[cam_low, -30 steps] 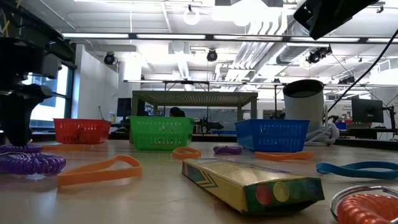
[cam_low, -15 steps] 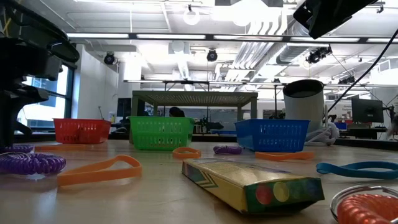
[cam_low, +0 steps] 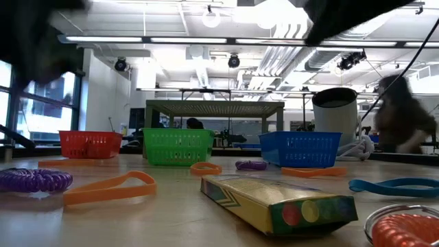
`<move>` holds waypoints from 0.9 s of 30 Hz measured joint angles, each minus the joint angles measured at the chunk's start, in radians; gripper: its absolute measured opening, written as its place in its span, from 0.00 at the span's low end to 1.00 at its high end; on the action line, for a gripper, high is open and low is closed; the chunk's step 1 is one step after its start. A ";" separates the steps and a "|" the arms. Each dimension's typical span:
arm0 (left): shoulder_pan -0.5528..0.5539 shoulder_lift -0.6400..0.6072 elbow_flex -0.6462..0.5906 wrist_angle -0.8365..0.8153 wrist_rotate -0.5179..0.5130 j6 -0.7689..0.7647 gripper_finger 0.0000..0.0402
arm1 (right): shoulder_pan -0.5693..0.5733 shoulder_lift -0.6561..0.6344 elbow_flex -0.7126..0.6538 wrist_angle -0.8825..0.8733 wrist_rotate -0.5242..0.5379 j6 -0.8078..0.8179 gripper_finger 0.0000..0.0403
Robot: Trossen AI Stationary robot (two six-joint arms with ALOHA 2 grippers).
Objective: Pick & Place Office Desk Supplies
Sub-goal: Put the violet spring keychain into the blue bin
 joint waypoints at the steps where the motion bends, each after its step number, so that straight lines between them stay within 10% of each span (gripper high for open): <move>1: 0.003 -0.003 0.018 0.071 -0.033 0.047 0.02 | 0.000 0.010 0.001 0.043 0.020 -0.043 0.41; 5: 0.032 0.004 0.028 0.391 -0.186 0.115 0.02 | 0.001 0.045 0.000 0.276 0.039 -0.233 0.41; 14: 0.105 0.109 0.028 0.749 -0.166 0.228 0.02 | -0.024 0.049 0.002 0.471 0.047 -0.411 0.41; 27: 0.233 0.257 0.028 1.008 0.079 0.185 0.02 | -0.077 0.049 0.002 0.498 -0.139 -0.408 0.41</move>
